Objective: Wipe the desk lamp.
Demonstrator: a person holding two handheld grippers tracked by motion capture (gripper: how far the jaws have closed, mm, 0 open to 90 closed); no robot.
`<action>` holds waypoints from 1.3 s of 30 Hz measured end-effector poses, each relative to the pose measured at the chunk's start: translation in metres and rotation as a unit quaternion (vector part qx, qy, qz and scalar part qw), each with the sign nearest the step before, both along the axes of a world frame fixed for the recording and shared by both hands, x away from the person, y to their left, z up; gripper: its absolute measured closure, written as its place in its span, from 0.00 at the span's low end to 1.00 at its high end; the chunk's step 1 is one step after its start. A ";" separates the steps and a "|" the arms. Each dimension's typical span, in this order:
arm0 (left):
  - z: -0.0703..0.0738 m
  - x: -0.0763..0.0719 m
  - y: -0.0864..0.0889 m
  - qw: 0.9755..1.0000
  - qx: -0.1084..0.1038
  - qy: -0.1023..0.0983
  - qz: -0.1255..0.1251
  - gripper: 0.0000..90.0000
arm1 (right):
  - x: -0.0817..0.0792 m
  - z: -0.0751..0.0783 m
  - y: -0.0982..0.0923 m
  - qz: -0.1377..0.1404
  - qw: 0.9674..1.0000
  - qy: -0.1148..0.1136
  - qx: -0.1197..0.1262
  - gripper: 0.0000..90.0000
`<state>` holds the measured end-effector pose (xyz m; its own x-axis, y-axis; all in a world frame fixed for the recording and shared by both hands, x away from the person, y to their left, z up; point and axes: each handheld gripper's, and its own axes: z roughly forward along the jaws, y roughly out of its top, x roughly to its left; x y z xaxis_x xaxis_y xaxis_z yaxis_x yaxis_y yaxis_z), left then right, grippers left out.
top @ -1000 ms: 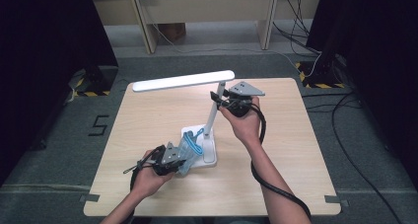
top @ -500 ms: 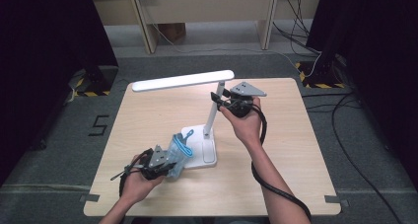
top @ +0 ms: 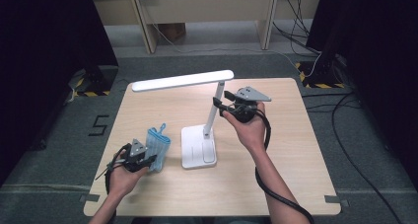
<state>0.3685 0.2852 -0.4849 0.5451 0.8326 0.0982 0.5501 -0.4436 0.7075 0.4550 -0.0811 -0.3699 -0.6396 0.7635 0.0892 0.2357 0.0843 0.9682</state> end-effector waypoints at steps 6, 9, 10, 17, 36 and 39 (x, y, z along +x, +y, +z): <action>-0.005 0.012 0.002 1.000 -0.010 0.014 0.013 0.72 | -0.008 -0.016 -0.006 0.001 1.000 0.015 -0.010 0.54; -0.006 0.017 0.002 0.999 -0.016 0.018 0.023 0.69 | -0.011 -0.026 -0.008 0.002 1.000 0.029 -0.012 0.54; -0.006 0.018 0.002 0.999 -0.018 0.018 0.026 0.67 | -0.012 -0.029 -0.008 0.003 0.999 0.034 -0.009 0.55; -0.006 0.020 0.002 0.999 -0.028 0.017 0.042 0.58 | -0.017 -0.049 -0.013 0.007 0.998 0.058 -0.025 0.56; 0.052 -0.002 -0.031 0.996 -0.049 -0.068 -0.001 0.55 | -0.025 -0.086 -0.013 0.028 0.989 0.130 -0.070 0.75; 0.047 -0.005 -0.050 0.997 -0.051 -0.049 -0.045 0.68 | -0.027 -0.093 -0.012 0.037 0.985 0.143 -0.085 0.81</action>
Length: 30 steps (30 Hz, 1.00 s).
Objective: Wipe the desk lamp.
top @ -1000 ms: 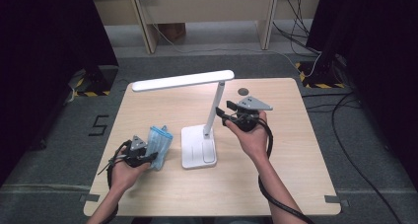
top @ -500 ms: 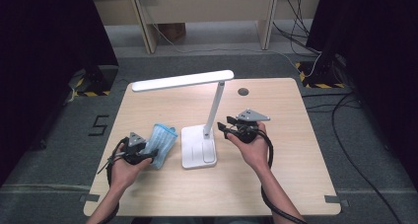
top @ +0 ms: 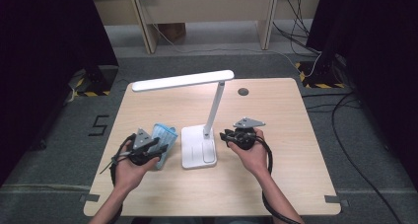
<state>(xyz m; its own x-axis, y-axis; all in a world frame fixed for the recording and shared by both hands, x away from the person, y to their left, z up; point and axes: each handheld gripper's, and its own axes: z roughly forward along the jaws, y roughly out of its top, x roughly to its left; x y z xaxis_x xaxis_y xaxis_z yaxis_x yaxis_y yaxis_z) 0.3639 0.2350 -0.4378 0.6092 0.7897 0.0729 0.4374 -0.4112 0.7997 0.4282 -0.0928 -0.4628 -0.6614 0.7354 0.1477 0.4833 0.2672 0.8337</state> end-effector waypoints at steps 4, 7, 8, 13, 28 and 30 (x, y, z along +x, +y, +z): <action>-0.021 0.006 -0.020 0.999 0.034 0.032 -0.017 0.83 | -0.004 -0.008 0.004 0.012 1.000 0.018 -0.016 0.90; -0.035 0.013 -0.026 0.997 0.054 0.054 -0.016 0.91 | -0.006 -0.016 0.007 0.024 0.999 0.031 -0.028 0.96; -0.039 0.015 -0.028 0.996 0.059 0.060 -0.016 0.93 | -0.007 -0.018 0.009 0.028 0.998 0.035 -0.033 0.98; -0.051 0.023 -0.033 0.995 0.065 0.077 -0.008 0.97 | -0.010 -0.028 0.015 0.037 0.997 0.056 -0.048 1.00; -0.065 0.033 -0.038 0.993 0.077 0.084 -0.001 0.99 | -0.014 -0.040 0.021 0.052 0.994 0.074 -0.064 0.99; -0.065 0.034 -0.038 0.994 0.077 0.084 -0.002 0.99 | -0.015 -0.042 0.022 0.054 0.993 0.077 -0.069 0.99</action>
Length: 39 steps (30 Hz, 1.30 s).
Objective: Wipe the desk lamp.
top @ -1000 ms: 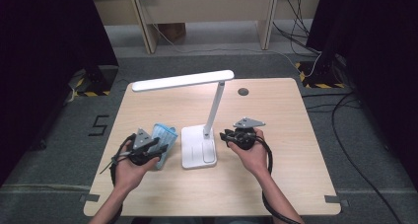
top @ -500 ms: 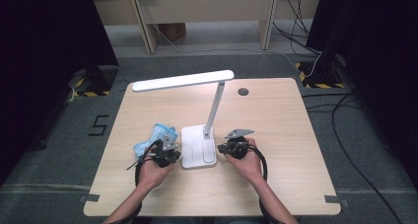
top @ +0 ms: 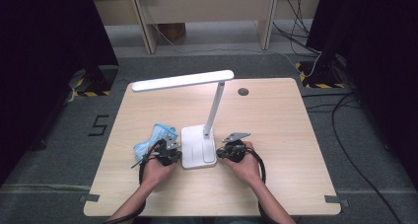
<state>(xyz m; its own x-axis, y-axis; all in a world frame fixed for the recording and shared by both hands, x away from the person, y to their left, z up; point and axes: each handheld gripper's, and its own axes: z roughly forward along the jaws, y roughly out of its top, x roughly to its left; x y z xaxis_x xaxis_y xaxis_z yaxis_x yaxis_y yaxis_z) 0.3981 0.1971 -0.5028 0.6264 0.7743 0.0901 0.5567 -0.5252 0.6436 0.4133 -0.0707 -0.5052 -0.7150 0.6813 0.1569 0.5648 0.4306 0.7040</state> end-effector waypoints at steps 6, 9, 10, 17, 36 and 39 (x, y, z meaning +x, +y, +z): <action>0.000 0.002 0.000 1.000 0.002 0.000 -0.004 0.99 | -0.002 -0.002 0.002 0.002 1.000 -0.003 -0.003 1.00; 0.000 0.003 0.000 1.000 0.001 -0.003 -0.003 0.99 | -0.002 -0.003 0.002 0.004 1.000 -0.007 -0.006 1.00; 0.000 0.003 0.000 1.000 0.003 -0.004 -0.002 0.99 | -0.002 -0.003 0.002 0.004 1.000 -0.008 -0.007 1.00; -0.001 0.005 -0.001 1.000 0.006 -0.007 0.001 0.99 | -0.006 -0.004 0.002 0.005 1.000 -0.010 -0.009 1.00; 0.001 0.009 -0.003 1.000 0.019 -0.005 0.019 0.99 | -0.012 -0.006 0.004 0.022 1.000 -0.005 -0.013 1.00; 0.001 0.011 -0.003 1.000 0.017 -0.004 0.022 0.99 | -0.013 -0.005 0.004 0.025 1.000 -0.006 -0.016 1.00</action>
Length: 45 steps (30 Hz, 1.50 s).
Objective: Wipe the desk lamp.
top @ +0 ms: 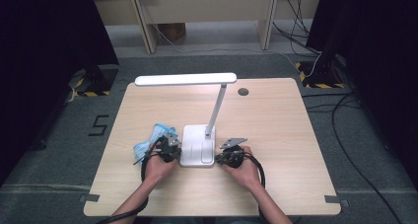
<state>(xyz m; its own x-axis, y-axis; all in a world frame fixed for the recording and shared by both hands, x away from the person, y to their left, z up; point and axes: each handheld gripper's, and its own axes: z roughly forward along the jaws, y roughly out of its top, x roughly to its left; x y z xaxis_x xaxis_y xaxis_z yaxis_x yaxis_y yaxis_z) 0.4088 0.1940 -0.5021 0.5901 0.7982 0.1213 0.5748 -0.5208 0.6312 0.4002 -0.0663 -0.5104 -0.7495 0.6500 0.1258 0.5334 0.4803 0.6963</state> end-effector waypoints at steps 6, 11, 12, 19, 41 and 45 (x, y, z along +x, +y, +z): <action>-0.001 0.000 -0.004 1.000 -0.004 -0.002 -0.002 0.99 | -0.002 0.001 -0.003 0.003 1.000 0.000 -0.003 1.00; -0.001 -0.001 -0.009 1.000 -0.005 -0.004 -0.005 0.99 | -0.002 0.001 -0.008 -0.002 1.000 0.003 -0.005 1.00; -0.001 -0.001 -0.010 1.000 -0.004 -0.004 -0.004 0.99 | -0.002 0.001 -0.009 -0.002 1.000 0.004 -0.003 1.00; -0.001 0.001 -0.011 1.000 -0.001 -0.006 -0.001 0.99 | -0.003 0.002 -0.008 0.005 1.000 -0.002 -0.011 1.00; 0.013 -0.004 -0.004 0.999 -0.039 -0.035 0.004 0.70 | 0.000 0.005 -0.020 -0.026 1.000 -0.015 0.001 0.78; 0.016 -0.009 -0.004 0.998 -0.037 -0.041 0.002 0.63 | 0.000 0.007 -0.024 -0.034 0.999 -0.017 0.003 0.75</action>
<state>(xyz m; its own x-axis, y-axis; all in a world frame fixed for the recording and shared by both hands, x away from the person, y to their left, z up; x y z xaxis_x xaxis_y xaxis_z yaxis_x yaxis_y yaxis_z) 0.4003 0.1903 -0.4859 0.5777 0.8088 0.1097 0.5207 -0.4687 0.7136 0.4006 -0.0906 -0.5030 -0.7080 0.6984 0.1051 0.5403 0.4397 0.7175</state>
